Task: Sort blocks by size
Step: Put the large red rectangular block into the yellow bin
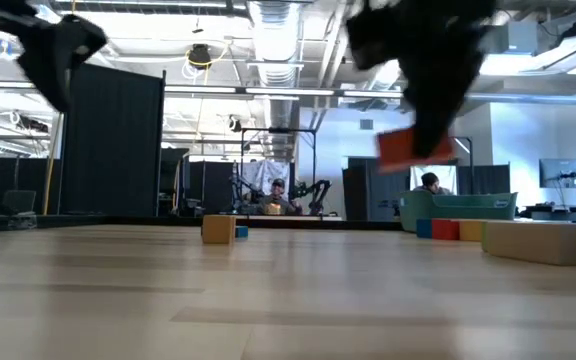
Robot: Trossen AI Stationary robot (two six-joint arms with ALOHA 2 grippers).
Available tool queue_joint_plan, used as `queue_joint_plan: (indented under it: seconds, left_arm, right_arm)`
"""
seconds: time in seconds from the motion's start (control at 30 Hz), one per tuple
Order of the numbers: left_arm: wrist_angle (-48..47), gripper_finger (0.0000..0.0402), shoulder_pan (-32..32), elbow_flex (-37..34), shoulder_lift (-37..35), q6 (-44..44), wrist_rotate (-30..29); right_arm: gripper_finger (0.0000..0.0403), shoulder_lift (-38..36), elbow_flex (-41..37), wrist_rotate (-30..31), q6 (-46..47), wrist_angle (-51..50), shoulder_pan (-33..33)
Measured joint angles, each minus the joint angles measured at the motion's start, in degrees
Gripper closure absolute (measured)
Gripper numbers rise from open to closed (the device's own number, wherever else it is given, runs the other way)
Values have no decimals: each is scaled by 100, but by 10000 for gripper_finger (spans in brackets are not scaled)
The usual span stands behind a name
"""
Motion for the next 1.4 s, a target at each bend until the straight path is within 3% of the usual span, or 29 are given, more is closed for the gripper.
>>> queue_joint_plan:
  seconds: [0.23, 0.5, 0.87, 1.4]
  left_arm:
    - [557, 162, 534, 0, 46, 916, -2]
    - [901, 162, 1394, 0, 452, 2061, 0]
    - [1210, 162, 2611, 350, 1605, 3755, 353]
    - [488, 179, 3210, 1580, 3319, 5624, 402]
  right_arm:
    - [240, -645, 2, 28, 295, -478, 1125]
    - [241, -1205, 9, 56, 1852, -709, 2071]
    - [241, -1104, 9, -180, 3640, -814, 3083]
    - [241, -1104, -88, -178, 6033, -730, 4165]
